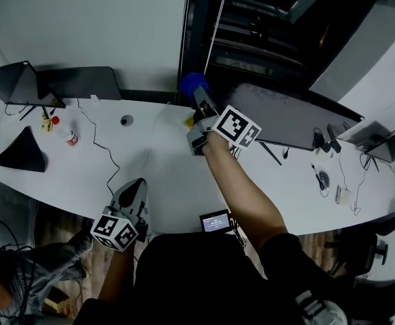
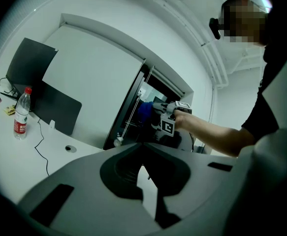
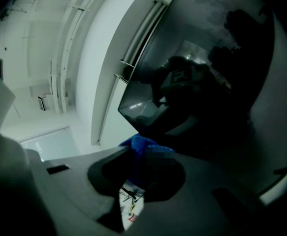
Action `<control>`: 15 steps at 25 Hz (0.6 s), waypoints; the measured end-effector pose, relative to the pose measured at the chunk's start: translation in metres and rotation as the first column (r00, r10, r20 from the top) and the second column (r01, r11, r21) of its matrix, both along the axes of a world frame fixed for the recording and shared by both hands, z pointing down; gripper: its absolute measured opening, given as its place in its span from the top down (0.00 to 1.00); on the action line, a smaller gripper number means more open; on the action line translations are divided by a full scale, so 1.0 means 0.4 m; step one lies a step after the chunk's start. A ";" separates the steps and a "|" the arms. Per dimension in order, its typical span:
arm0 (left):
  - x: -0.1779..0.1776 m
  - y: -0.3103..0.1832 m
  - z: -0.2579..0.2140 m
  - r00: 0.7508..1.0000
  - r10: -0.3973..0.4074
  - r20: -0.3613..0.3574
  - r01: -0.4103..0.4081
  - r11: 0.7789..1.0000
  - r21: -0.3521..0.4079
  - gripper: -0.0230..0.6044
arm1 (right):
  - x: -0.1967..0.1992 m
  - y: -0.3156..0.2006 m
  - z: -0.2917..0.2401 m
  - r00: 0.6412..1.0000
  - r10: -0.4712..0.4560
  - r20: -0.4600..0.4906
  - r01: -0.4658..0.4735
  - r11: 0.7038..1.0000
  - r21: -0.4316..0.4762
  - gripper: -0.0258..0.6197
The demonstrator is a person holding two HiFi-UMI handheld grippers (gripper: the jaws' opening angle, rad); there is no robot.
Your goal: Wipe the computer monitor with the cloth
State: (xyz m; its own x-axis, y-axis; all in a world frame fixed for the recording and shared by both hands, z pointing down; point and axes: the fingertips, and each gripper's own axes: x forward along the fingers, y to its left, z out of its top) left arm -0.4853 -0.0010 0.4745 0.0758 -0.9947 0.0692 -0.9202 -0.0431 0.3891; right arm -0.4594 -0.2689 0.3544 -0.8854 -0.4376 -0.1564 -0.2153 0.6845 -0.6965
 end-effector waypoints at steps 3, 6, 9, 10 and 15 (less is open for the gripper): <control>0.002 0.005 -0.004 1.000 -0.002 0.000 0.002 1.000 0.004 0.97 | -0.001 -0.002 -0.031 1.000 -0.002 0.007 0.002 1.000 0.020 0.87; 0.003 0.015 -0.003 1.000 -0.006 -0.002 0.006 1.000 0.003 0.97 | 0.001 0.001 -0.066 1.000 -0.005 0.017 0.004 0.999 0.043 0.87; 0.004 0.025 -0.006 1.000 -0.009 -0.002 0.009 1.000 0.006 0.97 | 0.003 0.001 -0.101 1.000 -0.008 0.023 0.007 0.998 0.066 0.87; 0.005 0.026 -0.007 1.000 -0.010 -0.003 0.010 1.000 0.009 0.97 | 0.004 0.001 -0.115 1.000 -0.009 0.027 0.007 0.997 0.076 0.87; 0.022 0.035 0.007 1.000 -0.002 -0.016 0.002 1.000 0.002 0.97 | 0.009 0.012 -0.179 0.999 -0.011 0.032 0.006 0.988 0.153 0.87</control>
State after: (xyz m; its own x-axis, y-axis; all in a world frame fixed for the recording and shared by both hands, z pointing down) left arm -0.4765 0.0130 0.4771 0.0749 -0.9950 0.0656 -0.9141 -0.0422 0.4033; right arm -0.4557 -0.2640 0.2828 -0.8825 -0.3984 -0.2500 -0.1874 0.7854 -0.5900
